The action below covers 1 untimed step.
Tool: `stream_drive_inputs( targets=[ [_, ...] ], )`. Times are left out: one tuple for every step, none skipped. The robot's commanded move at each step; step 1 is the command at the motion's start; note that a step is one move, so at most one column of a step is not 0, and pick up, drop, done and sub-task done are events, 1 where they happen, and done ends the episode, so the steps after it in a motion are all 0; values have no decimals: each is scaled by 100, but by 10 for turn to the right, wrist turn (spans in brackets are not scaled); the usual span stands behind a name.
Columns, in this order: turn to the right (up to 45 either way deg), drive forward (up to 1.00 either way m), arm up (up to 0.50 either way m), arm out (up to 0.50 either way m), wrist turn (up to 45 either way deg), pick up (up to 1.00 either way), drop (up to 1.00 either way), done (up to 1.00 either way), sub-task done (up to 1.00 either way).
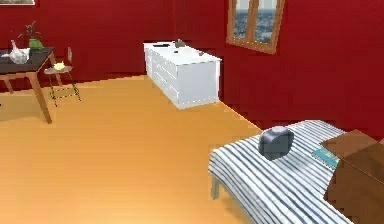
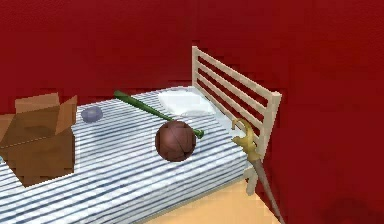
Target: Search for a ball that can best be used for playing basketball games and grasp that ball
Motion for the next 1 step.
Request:
stream_drive_inputs(
  targets=[
    [0,0,0,46,0,0,0,0,0]
  ],
)
